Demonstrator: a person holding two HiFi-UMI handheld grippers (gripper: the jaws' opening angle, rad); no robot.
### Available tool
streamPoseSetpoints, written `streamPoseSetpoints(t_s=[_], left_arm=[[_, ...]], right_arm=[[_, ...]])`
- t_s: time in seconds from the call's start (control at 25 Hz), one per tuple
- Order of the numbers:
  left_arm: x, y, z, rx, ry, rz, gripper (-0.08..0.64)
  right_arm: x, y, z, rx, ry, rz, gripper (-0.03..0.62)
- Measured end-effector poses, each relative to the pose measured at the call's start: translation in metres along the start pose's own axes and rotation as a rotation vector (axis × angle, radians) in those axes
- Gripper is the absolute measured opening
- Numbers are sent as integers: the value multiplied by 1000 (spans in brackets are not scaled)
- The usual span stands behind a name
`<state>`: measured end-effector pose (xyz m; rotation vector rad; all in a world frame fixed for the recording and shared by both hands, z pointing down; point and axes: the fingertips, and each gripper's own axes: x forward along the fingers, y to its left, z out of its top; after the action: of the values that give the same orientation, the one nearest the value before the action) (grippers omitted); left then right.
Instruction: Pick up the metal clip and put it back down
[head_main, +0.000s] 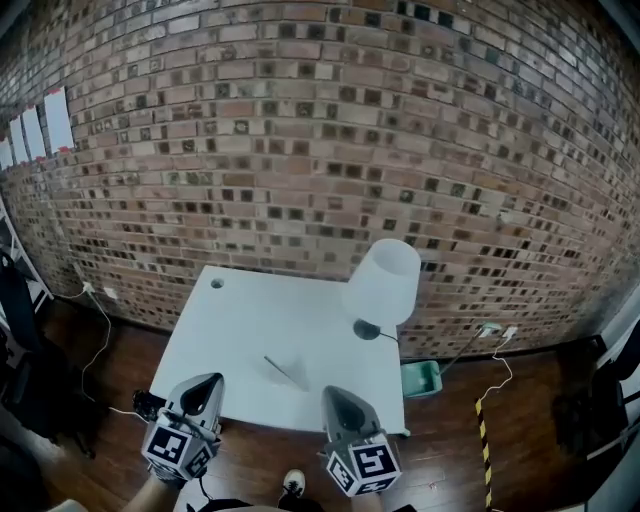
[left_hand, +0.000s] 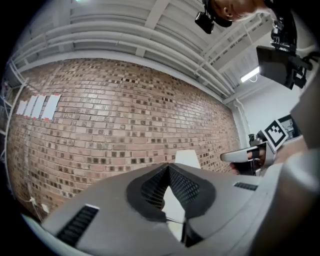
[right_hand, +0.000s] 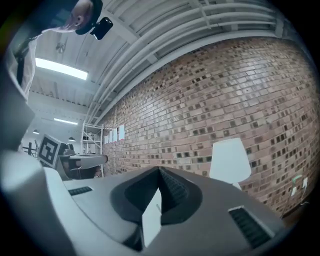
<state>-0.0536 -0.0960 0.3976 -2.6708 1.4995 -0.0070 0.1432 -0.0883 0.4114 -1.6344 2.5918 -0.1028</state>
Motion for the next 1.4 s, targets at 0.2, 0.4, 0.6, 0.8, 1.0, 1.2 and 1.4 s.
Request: streamPoseSetpoints(t_s=[0.2, 0.4, 0.6, 0.8, 1.0, 1.2, 1.4], left_arm=[[39, 10, 4, 9, 18, 15, 21], [61, 34, -3, 39, -15, 42, 21], [74, 42, -10, 18, 7, 27, 21], [82, 54, -18, 17, 18, 20, 21], [86, 66, -28, 6, 45, 14, 21], [85, 83, -39, -11, 73, 30, 21], [84, 96, -46, -19, 112, 29, 21]], right_arm=[[35, -29, 2, -16, 9, 18, -8], [60, -36, -5, -14, 33, 34, -8], [77, -38, -6, -6, 43, 38, -7], [92, -40, -13, 30, 74, 68, -8], [109, -40, -28, -28, 114, 59, 3], [125, -38, -52, -84, 189, 94, 14], [141, -43, -78, -172, 282, 151, 57]])
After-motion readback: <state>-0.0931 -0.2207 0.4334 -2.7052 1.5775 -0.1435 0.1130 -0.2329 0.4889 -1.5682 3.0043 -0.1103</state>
